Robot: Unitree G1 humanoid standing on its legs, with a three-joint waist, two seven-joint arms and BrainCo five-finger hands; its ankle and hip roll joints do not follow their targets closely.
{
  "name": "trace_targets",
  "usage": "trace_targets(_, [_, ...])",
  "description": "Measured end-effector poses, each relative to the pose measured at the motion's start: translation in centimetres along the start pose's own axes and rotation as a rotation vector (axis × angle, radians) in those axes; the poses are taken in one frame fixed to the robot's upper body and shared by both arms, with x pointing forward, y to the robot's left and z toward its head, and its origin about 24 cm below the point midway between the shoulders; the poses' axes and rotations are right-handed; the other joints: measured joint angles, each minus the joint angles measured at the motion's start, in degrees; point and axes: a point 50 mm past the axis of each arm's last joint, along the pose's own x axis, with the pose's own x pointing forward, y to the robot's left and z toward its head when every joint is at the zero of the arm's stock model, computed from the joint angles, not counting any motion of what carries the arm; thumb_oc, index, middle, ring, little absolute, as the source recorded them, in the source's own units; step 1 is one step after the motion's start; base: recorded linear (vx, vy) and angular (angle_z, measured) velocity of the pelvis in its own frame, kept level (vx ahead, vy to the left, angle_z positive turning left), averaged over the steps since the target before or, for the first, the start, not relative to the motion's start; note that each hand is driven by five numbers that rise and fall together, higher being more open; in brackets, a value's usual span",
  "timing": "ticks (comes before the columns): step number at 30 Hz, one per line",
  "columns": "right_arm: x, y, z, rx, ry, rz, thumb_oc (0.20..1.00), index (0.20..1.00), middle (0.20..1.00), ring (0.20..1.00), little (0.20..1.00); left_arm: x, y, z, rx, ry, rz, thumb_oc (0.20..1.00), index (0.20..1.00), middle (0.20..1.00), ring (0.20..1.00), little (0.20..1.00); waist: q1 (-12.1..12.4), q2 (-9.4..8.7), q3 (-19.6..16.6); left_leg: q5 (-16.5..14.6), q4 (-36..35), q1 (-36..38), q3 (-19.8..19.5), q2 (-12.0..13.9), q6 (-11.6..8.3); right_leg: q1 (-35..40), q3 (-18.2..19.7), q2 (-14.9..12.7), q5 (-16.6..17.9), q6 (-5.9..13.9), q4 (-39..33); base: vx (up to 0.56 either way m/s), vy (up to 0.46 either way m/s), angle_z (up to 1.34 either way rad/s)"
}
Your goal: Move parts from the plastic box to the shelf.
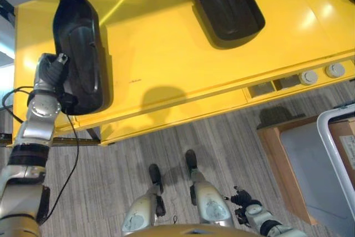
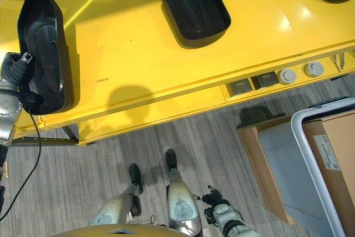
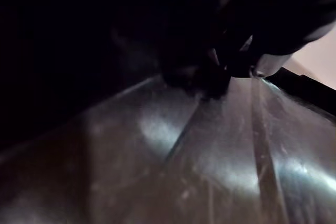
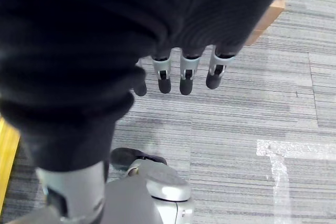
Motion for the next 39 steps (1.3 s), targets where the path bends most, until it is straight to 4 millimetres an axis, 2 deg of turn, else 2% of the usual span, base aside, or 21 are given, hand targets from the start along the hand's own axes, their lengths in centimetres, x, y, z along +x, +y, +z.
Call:
trace_targets(1, [0.0,0.0,0.1,0.0,-0.001,0.0,1.0,1.0,1.0,1.0,1.0,0.0,-0.3,-0.2,-0.004,0.01,-0.003,0.536,0.536,0.536,0.536,0.536,-0.03,0.01,-0.01,0.04,0.02,0.01,0.01,0.01,0.06,0.0,0.0,0.01,0.02,-0.02,0.0,0.0,0.0,0.0])
trace_targets(2, [0.0,0.0,0.1,0.001,-0.002,0.0,1.0,1.0,1.0,1.0,1.0,-0.1,-0.4,-0.3,0.004,0.014,0.0,0.89,0.89,0.89,0.89,0.89,-0.05,0.01,-0.01,0.09,0.01,0.01,0.02,0.01,0.14,-0.01,0.02,0.01,0.03,-0.03,0.0,0.0,0.0,0.0])
trace_targets(3, [0.0,0.0,0.0,0.0,-0.001,0.001,1.0,1.0,1.0,1.0,1.0,-0.1,-0.5,-0.4,0.021,0.015,-0.001,1.0,1.0,1.0,1.0,1.0,-0.16,0.01,-0.01,0.19,0.03,0.02,0.06,0.01,0.29,-0.04,0.06,0.02,0.03,-0.04,0.0,0.0,0.0,0.0])
trace_targets(7, [0.0,0.1,0.1,-0.001,-0.004,0.002,1.0,1.0,1.0,1.0,1.0,0.5,-0.8,-0.3,0.063,0.017,0.023,1.0,1.0,1.0,1.0,1.0,-0.36,0.01,-0.06,0.21,0.32,0.09,0.25,0.04,0.31,-0.07,0.26,0.08,0.07,-0.06,0.0,0.0,-0.004,-0.01])
trace_targets(18, [-0.1,0.4,-0.2,0.004,0.004,0.009,1.0,1.0,1.0,1.0,1.0,-0.3,-1.7,-1.1,0.058,0.05,0.046,1.0,1.0,1.0,1.0,1.0,-0.33,-0.43,-2.02,0.18,0.31,-0.14,0.83,0.05,0.32,-0.57,0.93,0.16,0.16,-0.17,0.01,0.0,-0.002,-0.02])
trace_targets(25, [-0.1,0.5,-0.1,-0.011,-0.001,0.011,1.0,1.0,1.0,1.0,1.0,-1.8,-2.7,-0.6,-0.165,0.033,0.082,1.0,1.0,1.0,1.0,1.0,-0.07,-0.54,-2.48,0.21,0.31,0.47,0.06,0.06,0.36,0.44,0.04,0.1,0.2,-0.21,0.34,0.01,0.006,0.04])
trace_targets(39, [-0.1,0.5,-0.3,-0.015,0.003,0.013,1.0,1.0,1.0,1.0,1.0,-2.6,-3.1,-1.7,-0.151,0.064,0.052,1.0,1.0,1.0,1.0,1.0,-0.12,-0.41,-3.63,0.22,0.02,1.81,-0.22,0.16,0.36,1.89,-0.31,0.13,0.12,-0.41,0.02,0.0,0.001,0.01])
